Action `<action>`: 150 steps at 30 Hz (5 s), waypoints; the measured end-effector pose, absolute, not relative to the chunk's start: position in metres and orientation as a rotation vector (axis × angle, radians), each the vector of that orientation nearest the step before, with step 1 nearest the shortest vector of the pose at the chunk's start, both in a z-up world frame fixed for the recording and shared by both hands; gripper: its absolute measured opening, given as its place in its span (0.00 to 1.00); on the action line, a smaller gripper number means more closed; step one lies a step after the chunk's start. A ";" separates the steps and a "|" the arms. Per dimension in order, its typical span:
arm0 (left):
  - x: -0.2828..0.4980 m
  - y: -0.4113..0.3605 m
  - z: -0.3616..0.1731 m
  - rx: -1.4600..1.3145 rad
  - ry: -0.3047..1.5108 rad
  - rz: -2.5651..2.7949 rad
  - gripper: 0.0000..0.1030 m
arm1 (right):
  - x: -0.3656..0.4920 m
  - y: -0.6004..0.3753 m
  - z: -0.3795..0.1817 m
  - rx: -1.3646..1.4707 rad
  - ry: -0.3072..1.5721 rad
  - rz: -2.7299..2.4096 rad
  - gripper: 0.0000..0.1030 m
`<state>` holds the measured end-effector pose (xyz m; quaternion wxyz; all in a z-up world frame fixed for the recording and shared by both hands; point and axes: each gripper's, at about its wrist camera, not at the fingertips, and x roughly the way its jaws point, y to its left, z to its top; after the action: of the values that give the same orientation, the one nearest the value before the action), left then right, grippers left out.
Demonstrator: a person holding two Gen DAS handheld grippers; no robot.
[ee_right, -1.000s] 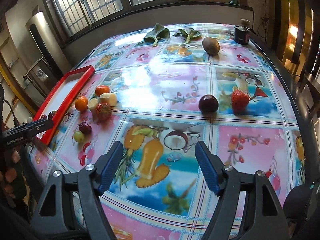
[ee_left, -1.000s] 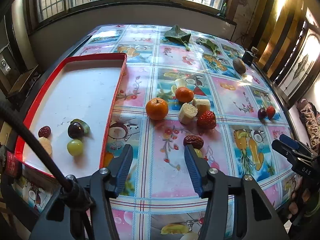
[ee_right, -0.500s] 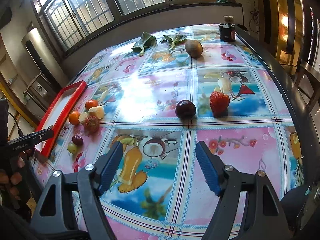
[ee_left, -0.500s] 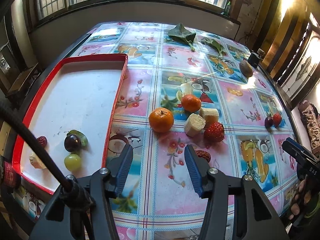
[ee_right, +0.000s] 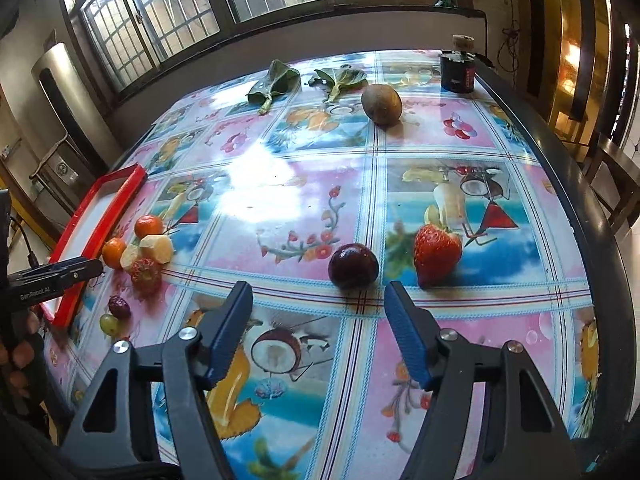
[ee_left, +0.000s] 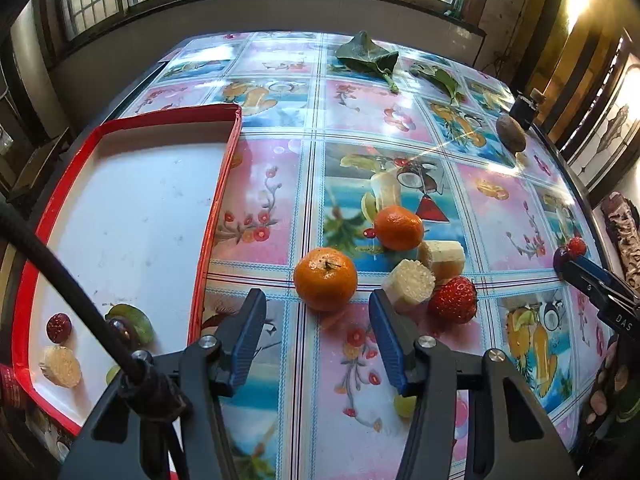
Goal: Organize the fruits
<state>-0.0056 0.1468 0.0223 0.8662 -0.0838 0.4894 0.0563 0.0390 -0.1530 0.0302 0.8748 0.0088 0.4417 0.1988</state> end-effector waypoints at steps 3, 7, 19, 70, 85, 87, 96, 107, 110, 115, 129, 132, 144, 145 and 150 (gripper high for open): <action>-0.002 0.150 0.019 -0.175 1.032 0.120 0.52 | 0.049 -0.148 0.026 -0.002 0.934 0.410 0.64; 0.003 0.153 0.015 -0.178 1.041 0.117 0.50 | 0.060 -0.143 0.020 -0.029 0.950 0.391 0.61; 0.014 0.146 0.003 -0.165 1.062 0.091 0.38 | 0.073 -0.136 0.013 -0.086 0.962 0.369 0.50; -0.053 0.194 0.059 -0.204 0.918 0.220 0.36 | 0.009 -0.018 0.067 -0.111 0.873 0.703 0.32; -0.064 0.269 0.060 -0.276 0.897 0.361 0.36 | 0.006 0.059 0.068 -0.138 0.884 0.843 0.32; -0.064 0.282 0.059 -0.288 0.896 0.387 0.36 | 0.007 0.075 0.066 -0.138 0.889 0.873 0.32; -0.056 0.320 0.038 -0.338 0.929 0.460 0.36 | 0.017 0.159 0.057 -0.173 0.908 0.982 0.32; -0.046 0.332 0.017 -0.356 0.971 0.450 0.36 | 0.014 0.211 0.024 -0.278 0.964 1.015 0.32; -0.042 0.331 0.010 -0.362 0.996 0.442 0.36 | 0.013 0.215 0.016 -0.307 0.974 1.010 0.32; -0.043 0.333 0.008 -0.374 1.002 0.441 0.36 | 0.013 0.216 0.010 -0.324 0.984 1.001 0.33; -0.061 0.310 0.045 -0.327 0.919 0.456 0.51 | 0.009 0.197 0.031 -0.287 0.929 0.991 0.43; -0.063 0.297 0.051 -0.309 0.908 0.445 0.53 | 0.005 0.172 0.044 -0.257 0.897 0.969 0.51; -0.060 0.239 0.061 -0.244 0.915 0.379 0.59 | 0.000 0.070 0.061 -0.146 0.889 0.844 0.54; -0.060 0.234 0.061 -0.238 0.916 0.376 0.59 | 0.001 0.063 0.061 -0.139 0.891 0.836 0.55; -0.060 0.218 0.063 -0.228 0.922 0.353 0.62 | 0.004 0.033 0.059 -0.108 0.898 0.793 0.55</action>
<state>-0.0602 0.2178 0.0627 0.8743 -0.1093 0.4417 0.1691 0.0038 0.0335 0.0594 0.8246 -0.0506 0.4224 0.3728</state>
